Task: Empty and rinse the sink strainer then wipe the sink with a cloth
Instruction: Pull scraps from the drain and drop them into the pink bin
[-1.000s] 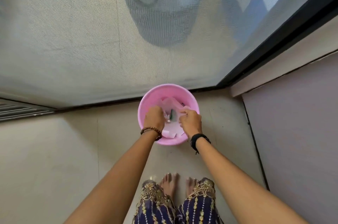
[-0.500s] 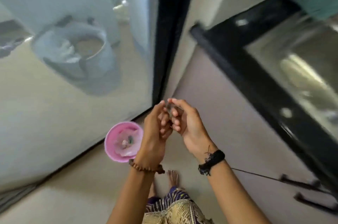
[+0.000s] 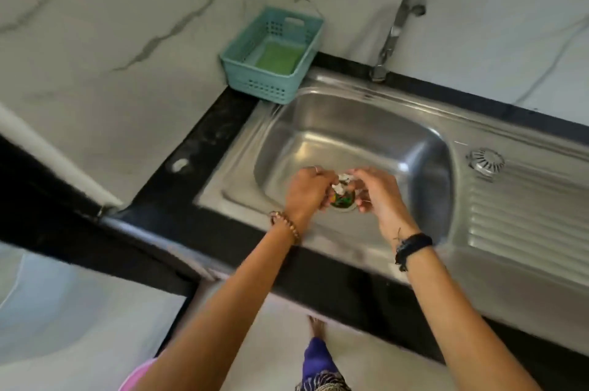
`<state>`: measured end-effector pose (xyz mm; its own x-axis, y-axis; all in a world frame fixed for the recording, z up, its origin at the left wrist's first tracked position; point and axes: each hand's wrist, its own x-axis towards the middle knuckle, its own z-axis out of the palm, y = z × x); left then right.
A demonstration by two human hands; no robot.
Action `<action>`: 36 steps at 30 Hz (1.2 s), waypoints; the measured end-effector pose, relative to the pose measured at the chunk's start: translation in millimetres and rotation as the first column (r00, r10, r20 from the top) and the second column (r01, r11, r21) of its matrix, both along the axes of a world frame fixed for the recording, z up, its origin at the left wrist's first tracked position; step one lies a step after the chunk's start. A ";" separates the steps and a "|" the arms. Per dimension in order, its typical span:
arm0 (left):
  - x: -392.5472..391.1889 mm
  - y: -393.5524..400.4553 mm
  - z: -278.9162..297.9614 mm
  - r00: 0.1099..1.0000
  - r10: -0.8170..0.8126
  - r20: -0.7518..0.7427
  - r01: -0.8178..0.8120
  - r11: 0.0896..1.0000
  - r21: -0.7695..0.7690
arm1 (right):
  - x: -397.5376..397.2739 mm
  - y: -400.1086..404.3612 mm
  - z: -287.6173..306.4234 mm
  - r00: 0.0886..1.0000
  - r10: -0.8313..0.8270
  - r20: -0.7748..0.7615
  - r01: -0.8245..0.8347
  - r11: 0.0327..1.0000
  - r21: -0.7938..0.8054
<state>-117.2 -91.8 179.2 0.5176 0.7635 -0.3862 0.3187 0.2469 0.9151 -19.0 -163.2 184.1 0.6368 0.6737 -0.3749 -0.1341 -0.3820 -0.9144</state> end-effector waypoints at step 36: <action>0.8 53.9 -29.2 0.937 0.099 -0.335 -0.034 0.980 0.194 | 27.1 50.0 -55.2 0.979 0.198 0.054 -0.200 0.980 0.018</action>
